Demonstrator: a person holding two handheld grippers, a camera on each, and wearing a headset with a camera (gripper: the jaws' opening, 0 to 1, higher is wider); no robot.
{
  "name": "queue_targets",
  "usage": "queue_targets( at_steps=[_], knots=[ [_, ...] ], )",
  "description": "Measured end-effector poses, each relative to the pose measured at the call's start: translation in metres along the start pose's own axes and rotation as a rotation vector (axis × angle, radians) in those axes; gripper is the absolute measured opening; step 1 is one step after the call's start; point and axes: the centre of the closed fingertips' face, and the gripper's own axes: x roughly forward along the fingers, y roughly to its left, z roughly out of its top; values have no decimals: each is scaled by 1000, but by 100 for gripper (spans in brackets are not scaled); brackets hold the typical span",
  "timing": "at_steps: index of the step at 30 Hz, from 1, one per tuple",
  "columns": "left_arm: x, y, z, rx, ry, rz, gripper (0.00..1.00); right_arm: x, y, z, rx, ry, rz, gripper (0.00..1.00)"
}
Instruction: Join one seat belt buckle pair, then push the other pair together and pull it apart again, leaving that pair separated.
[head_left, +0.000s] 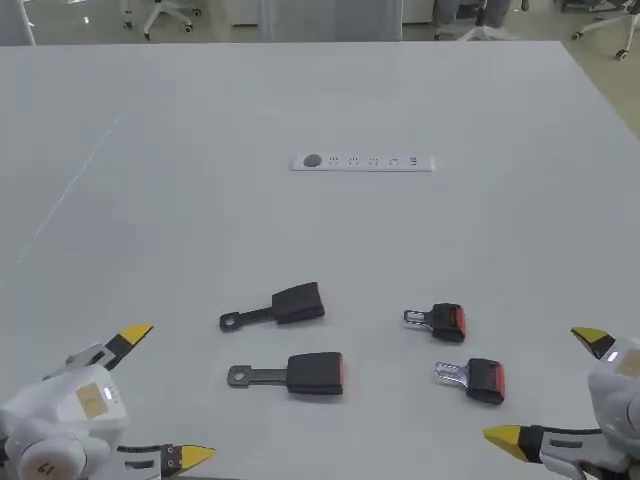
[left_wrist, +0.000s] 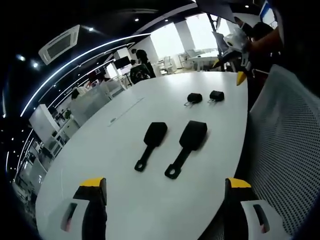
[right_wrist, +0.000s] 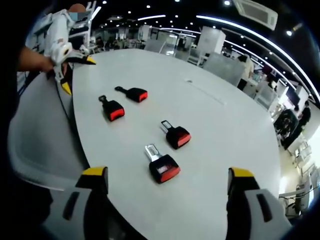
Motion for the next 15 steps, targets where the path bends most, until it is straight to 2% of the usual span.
queue_targets(
  at_steps=[6, 15],
  knots=[
    [0, 1, 0, -13, -4, 2, 100, 1, 8, -3, -25, 17, 28, 99],
    [1, -2, 0, -24, 2, -13, 100, 2, 6, -1, -39, 16, 24, 98]
  ],
)
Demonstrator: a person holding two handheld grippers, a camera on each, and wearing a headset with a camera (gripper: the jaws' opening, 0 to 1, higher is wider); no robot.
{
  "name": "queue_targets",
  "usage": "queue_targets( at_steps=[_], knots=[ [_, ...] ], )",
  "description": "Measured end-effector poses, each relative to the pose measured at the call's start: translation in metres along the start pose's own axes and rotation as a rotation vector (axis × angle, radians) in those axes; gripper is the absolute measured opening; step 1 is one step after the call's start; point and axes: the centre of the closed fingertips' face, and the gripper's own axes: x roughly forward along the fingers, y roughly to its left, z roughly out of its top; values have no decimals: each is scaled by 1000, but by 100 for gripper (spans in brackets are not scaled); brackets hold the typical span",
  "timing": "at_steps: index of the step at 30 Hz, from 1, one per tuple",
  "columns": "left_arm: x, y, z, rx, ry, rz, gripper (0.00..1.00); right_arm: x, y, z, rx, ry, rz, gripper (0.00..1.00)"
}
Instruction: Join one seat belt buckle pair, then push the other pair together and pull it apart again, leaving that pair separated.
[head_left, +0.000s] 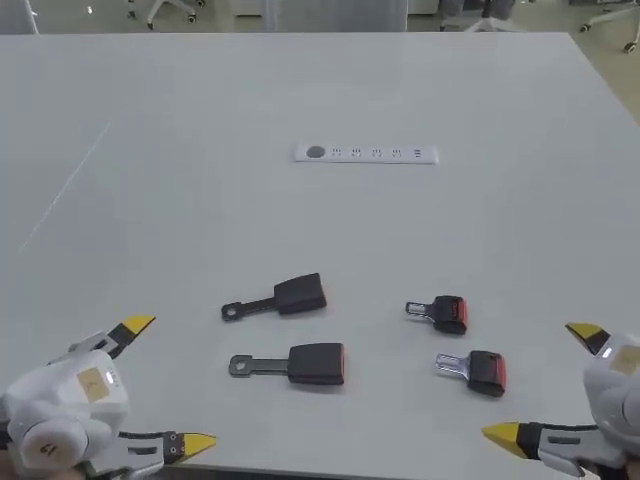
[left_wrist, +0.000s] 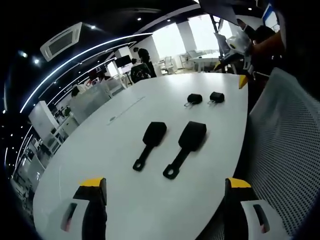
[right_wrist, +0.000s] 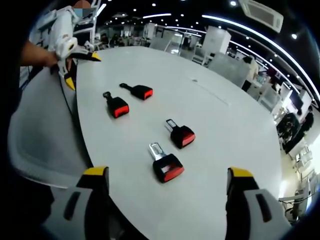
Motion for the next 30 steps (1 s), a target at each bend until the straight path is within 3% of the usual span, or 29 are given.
queue_targets(
  at_steps=[5, 8, 11, 22, 25, 30],
  knots=[
    [-1, 2, 0, 2, 3, 11, 100, 0, 3, -3, 17, 12, 7, 98],
    [-1, 2, 1, -4, -2, 8, 99, 1, 12, 3, 27, -28, 51, 99],
    [-1, 1, -2, -15, 14, 0, 97, -2, 16, 12, 35, -62, 63, 100],
    [-2, 6, 0, 3, 8, 26, 100, 0, 17, 14, 6, -50, 61, 100],
    [-2, 6, 0, -20, 8, 18, 100, 0, 17, 14, 14, -46, 64, 100],
    [-2, 4, 0, -9, 11, 9, 100, 1, 18, 13, -12, -39, 75, 99]
  ],
)
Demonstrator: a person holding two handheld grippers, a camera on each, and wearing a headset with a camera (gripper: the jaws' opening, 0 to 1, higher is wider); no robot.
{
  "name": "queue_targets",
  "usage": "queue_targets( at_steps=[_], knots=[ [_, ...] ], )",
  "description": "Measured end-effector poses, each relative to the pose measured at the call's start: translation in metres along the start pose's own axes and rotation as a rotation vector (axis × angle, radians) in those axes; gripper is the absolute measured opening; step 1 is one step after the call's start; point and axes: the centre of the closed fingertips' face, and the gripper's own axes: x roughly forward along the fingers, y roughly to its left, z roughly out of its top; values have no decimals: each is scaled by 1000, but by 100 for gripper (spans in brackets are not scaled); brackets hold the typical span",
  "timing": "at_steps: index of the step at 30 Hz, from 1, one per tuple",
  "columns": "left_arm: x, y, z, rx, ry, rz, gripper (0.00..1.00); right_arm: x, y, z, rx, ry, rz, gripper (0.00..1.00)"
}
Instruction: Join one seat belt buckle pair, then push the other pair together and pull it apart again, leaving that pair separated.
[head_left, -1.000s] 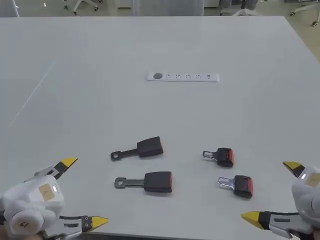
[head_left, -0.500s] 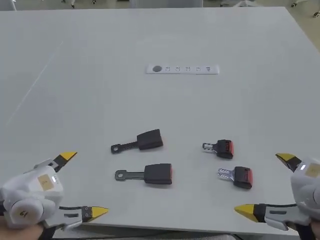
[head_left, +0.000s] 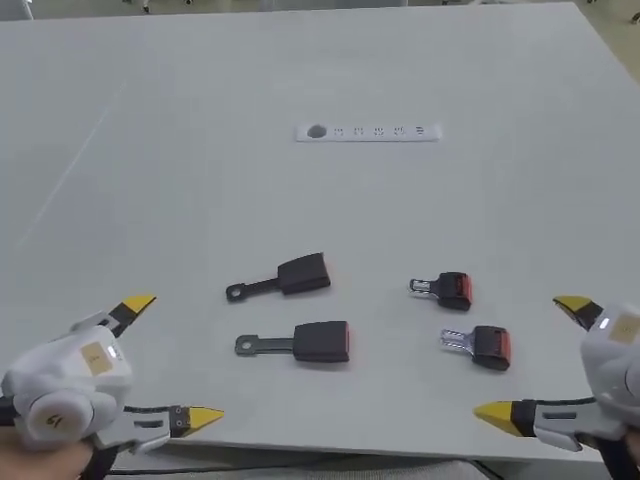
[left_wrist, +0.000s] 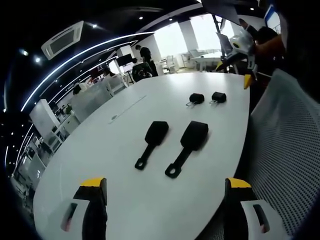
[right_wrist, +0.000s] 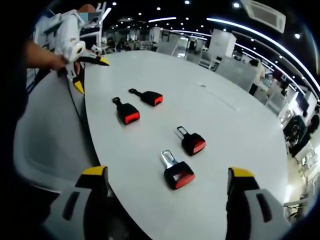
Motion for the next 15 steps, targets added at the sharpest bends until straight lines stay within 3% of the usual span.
queue_targets(
  at_steps=[15],
  knots=[
    [0, -3, 0, -10, 11, -37, 100, -5, -6, 0, -19, 2, 18, 92]
  ],
)
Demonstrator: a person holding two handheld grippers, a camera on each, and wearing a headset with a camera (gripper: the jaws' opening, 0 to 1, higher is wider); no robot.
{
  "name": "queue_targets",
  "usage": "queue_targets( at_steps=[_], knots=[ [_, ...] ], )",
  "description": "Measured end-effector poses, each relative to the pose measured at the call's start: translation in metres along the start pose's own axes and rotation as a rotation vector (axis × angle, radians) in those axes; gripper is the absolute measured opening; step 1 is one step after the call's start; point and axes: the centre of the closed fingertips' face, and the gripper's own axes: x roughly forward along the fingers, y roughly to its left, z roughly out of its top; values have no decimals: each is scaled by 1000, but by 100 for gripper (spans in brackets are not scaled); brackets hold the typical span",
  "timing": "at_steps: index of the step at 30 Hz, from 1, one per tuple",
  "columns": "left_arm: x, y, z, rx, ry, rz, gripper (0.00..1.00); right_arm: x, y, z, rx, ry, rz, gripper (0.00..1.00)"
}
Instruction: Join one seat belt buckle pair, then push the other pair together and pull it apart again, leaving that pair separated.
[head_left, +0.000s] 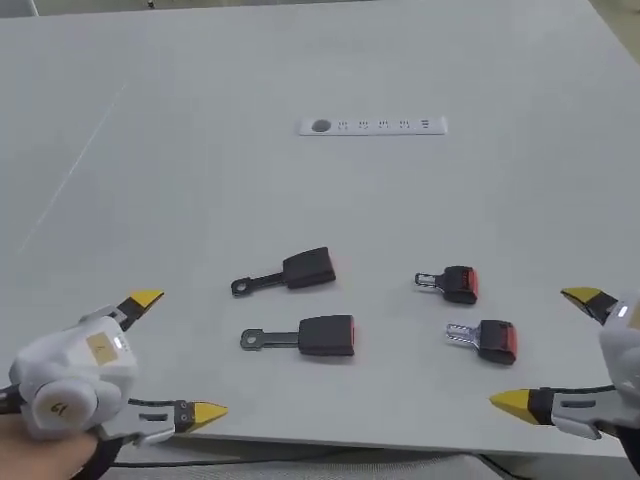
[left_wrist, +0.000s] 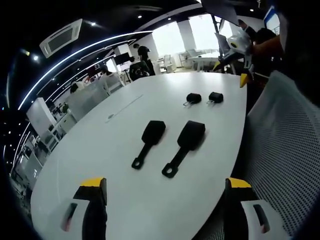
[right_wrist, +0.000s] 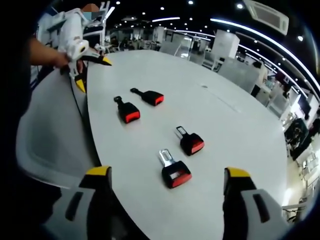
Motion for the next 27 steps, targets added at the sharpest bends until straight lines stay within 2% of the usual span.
queue_targets(
  at_steps=[4, 8, 11, 13, 15, 17, 19, 21, 23, 24, 27],
  knots=[
    [2, 1, -1, 13, 19, -16, 100, 0, 0, -1, -6, 5, 8, 94],
    [10, 3, 8, 29, 23, -40, 100, 1, -2, -2, -15, 12, 17, 91],
    [17, 3, 16, 31, 20, -57, 98, 0, -2, -4, 0, 15, 40, 80],
    [24, 1, 20, 58, 28, -71, 95, -1, -5, -2, 1, 2, 38, 82],
    [33, -6, 21, 38, 57, -112, 92, 0, -7, -4, -5, 16, 37, 80],
    [42, -10, 31, 55, 30, -135, 91, 0, -9, -5, -13, 14, 39, 79],
    [48, -17, 36, 71, 40, -167, 87, 2, -8, -7, -28, 24, 49, 77],
    [56, -21, 41, 51, 37, -197, 85, 3, -7, -5, -28, 22, 60, 73],
    [63, -24, 48, 74, 43, -214, 83, 6, -5, -5, -69, 33, 75, 68],
    [67, -28, 46, 97, 68, -237, 81, 8, -6, -4, -63, 33, 72, 68],
    [77, -33, 49, 119, 77, -256, 79, 12, -4, -4, -67, 38, 85, 68]
  ],
)
